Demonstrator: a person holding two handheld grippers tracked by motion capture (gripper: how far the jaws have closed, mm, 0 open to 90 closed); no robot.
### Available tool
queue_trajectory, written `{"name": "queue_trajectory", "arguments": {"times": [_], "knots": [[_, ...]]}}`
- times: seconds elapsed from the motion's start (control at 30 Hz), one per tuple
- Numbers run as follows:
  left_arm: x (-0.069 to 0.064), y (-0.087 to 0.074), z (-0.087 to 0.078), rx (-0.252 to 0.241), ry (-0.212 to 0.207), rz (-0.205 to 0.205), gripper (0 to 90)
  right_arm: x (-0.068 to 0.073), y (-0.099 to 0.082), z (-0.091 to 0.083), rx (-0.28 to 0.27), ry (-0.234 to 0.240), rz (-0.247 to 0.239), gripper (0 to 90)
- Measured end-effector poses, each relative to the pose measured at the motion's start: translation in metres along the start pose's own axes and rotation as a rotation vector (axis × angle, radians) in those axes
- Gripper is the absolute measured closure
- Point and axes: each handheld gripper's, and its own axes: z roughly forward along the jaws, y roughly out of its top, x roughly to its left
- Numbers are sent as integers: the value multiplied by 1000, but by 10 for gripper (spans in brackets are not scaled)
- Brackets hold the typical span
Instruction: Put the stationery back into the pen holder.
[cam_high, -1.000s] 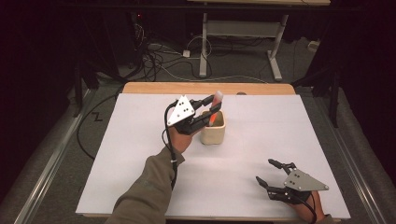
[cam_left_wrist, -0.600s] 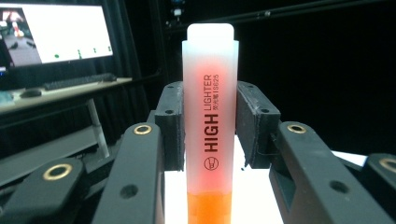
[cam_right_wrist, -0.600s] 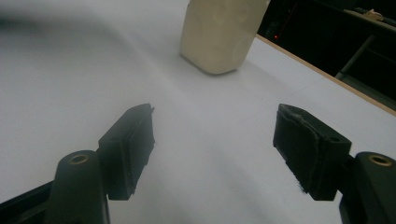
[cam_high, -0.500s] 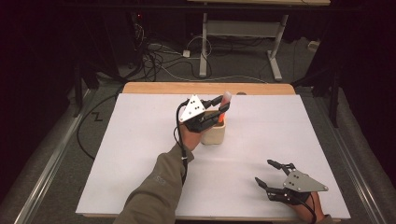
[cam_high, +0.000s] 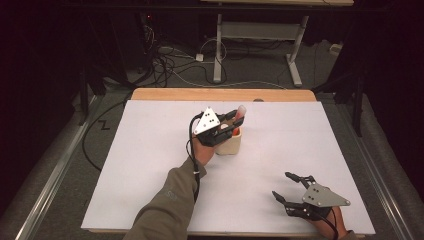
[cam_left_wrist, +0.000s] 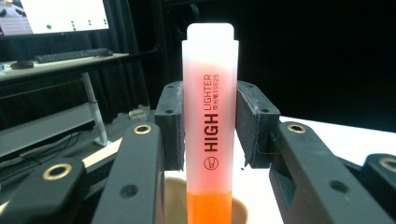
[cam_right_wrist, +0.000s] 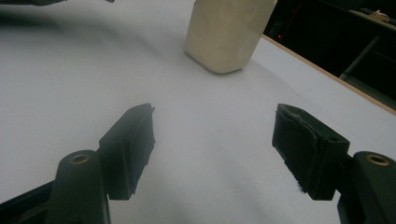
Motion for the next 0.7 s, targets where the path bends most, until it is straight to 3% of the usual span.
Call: {"name": "queue_trajectory", "arguments": {"times": [0.7], "knots": [[0, -13, -3, 68, -14, -4, 637, -3, 1, 3, -6, 3, 11, 298]]}}
